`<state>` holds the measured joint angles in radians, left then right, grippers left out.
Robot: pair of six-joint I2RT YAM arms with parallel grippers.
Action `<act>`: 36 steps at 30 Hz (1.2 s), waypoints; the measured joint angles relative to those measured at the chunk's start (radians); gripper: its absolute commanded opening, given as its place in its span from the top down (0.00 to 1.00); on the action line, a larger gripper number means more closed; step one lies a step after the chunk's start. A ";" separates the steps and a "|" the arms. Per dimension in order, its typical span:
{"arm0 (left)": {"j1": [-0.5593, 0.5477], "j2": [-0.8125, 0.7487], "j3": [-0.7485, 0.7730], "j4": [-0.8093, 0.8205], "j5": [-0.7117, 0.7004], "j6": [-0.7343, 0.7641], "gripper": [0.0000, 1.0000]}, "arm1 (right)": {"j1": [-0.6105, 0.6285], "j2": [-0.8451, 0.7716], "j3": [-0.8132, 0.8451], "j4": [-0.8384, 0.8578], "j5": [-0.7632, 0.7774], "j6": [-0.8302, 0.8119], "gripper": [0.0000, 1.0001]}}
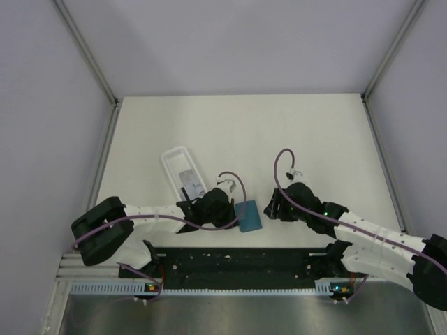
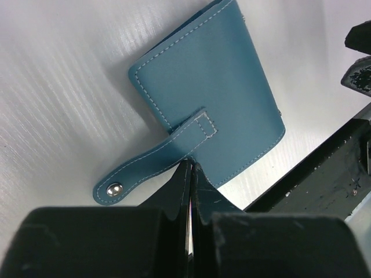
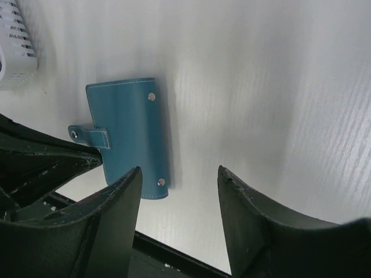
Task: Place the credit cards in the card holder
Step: Turn over the card holder at the center of the board.
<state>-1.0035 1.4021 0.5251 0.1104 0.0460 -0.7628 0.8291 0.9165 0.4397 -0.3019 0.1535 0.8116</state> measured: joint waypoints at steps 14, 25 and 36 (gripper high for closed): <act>0.000 0.016 -0.023 0.029 -0.005 -0.016 1.00 | -0.065 0.180 -0.105 0.304 -0.254 -0.004 0.45; -0.005 -0.280 -0.007 -0.110 -0.016 0.011 1.00 | -0.083 0.126 -0.106 0.351 -0.240 0.017 0.45; -0.005 -0.091 0.146 -0.108 -0.018 0.082 1.00 | -0.093 0.091 -0.139 0.346 -0.233 0.031 0.45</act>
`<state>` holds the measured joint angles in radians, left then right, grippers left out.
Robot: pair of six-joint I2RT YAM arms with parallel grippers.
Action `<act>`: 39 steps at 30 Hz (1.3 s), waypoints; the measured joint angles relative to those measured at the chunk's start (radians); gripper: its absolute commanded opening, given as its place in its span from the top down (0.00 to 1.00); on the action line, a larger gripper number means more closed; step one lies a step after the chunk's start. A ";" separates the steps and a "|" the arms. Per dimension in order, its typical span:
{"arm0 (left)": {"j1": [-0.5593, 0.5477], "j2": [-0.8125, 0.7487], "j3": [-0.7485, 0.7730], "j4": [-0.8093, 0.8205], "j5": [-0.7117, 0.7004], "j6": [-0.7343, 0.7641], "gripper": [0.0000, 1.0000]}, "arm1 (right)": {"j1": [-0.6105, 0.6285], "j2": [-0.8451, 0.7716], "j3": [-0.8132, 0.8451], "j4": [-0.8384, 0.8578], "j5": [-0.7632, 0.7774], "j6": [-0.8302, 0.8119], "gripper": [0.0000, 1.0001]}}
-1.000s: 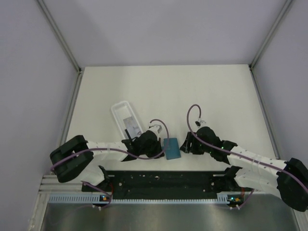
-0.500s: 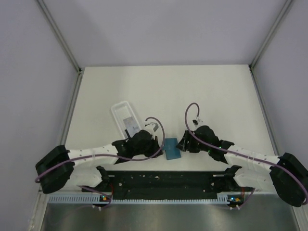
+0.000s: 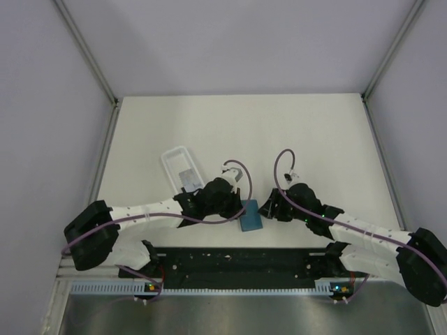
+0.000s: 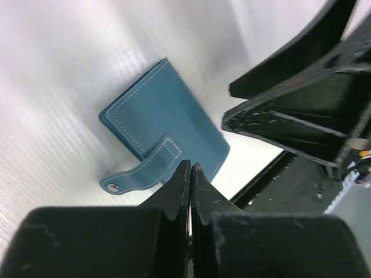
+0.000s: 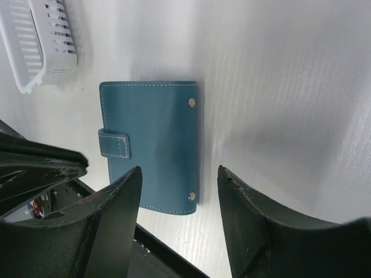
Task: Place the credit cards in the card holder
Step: Turn over the card holder at the center of the board.
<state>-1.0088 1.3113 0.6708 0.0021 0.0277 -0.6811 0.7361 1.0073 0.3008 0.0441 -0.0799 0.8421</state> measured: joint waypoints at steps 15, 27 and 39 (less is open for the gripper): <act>0.000 0.134 -0.005 0.012 -0.063 0.007 1.00 | -0.002 0.000 0.000 0.000 -0.001 -0.001 0.45; 0.000 0.174 -0.045 0.092 -0.059 -0.011 1.00 | -0.019 0.127 -0.039 0.163 -0.080 0.014 0.44; 0.000 0.188 -0.060 0.144 -0.051 -0.028 1.00 | -0.026 0.287 -0.080 0.436 -0.225 0.045 0.87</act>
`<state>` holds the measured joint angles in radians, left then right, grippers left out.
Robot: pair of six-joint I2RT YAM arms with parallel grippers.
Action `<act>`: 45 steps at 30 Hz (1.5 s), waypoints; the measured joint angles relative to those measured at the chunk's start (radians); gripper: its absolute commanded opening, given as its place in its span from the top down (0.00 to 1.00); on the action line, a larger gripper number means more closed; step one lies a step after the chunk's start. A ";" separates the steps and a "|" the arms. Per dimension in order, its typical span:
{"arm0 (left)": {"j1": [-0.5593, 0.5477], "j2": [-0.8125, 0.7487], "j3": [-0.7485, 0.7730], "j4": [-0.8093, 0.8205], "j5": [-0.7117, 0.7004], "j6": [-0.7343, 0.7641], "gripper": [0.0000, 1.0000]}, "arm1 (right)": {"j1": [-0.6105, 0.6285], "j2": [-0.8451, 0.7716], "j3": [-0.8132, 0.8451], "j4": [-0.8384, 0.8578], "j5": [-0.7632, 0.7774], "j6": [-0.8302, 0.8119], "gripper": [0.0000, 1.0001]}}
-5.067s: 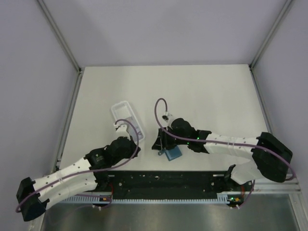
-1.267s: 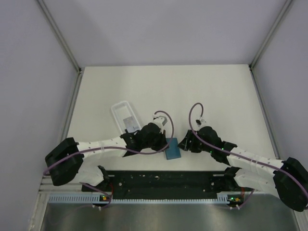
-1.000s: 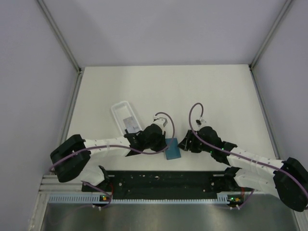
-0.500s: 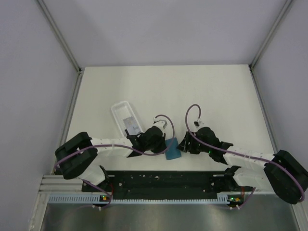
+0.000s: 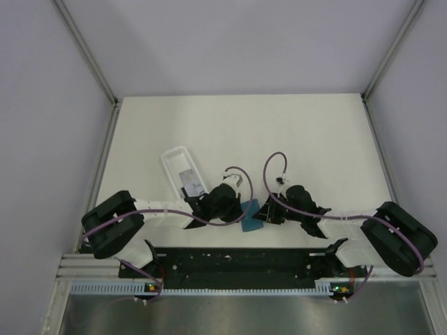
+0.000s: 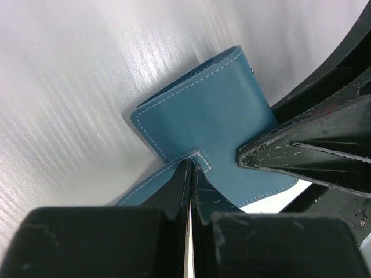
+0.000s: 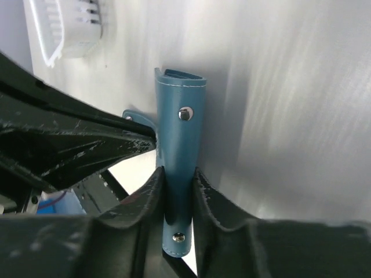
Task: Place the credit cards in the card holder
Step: Turn over the card holder at the center of the board.
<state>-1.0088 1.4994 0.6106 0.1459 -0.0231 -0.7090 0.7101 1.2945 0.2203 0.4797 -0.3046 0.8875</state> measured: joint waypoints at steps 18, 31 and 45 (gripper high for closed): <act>0.011 -0.225 -0.005 -0.189 -0.101 -0.004 1.00 | -0.002 -0.374 0.623 -1.120 0.538 -0.199 1.00; 0.011 -0.266 -0.009 -0.260 -0.130 -0.011 1.00 | 0.271 0.043 0.762 -1.503 0.801 -0.150 0.97; 0.011 -0.296 -0.052 -0.283 -0.151 -0.029 1.00 | 0.330 0.045 0.639 -1.149 0.595 -0.160 0.35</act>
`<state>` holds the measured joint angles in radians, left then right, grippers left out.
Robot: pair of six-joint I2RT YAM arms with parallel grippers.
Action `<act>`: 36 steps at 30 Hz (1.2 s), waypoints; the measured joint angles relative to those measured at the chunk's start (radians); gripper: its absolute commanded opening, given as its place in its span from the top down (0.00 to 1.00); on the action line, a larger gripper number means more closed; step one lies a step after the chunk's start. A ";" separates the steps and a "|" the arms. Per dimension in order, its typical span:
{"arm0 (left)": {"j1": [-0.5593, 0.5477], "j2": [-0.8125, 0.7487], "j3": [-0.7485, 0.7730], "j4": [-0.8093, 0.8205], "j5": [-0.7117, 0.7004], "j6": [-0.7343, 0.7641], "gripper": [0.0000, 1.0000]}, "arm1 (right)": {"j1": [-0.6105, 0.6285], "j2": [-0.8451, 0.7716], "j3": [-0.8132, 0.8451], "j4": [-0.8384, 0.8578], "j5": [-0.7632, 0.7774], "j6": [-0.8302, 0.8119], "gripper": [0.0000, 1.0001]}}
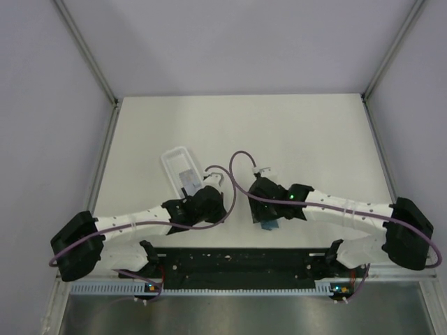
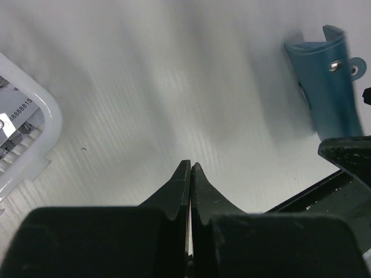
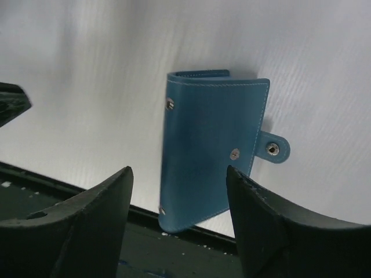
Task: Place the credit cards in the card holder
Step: Turn over the card holder at the center of the board, then close the card holder at the center of the board.
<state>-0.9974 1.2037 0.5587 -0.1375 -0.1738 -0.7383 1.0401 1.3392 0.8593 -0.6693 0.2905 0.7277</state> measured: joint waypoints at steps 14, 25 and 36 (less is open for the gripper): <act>0.000 -0.065 -0.004 -0.010 -0.006 0.008 1.00 | -0.284 -0.455 -0.207 0.145 -0.109 0.015 0.50; -0.011 0.069 0.082 0.138 0.145 0.061 1.00 | -0.291 -0.387 -0.299 0.130 -0.126 0.059 0.60; -0.049 0.245 0.082 0.243 0.229 0.056 1.00 | -0.310 -0.364 -0.323 0.159 -0.134 0.070 0.61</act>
<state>-1.0466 1.4487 0.6407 0.1059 0.0551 -0.6823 0.7300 0.9756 0.5362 -0.5098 0.1566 0.7979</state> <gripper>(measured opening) 0.012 0.396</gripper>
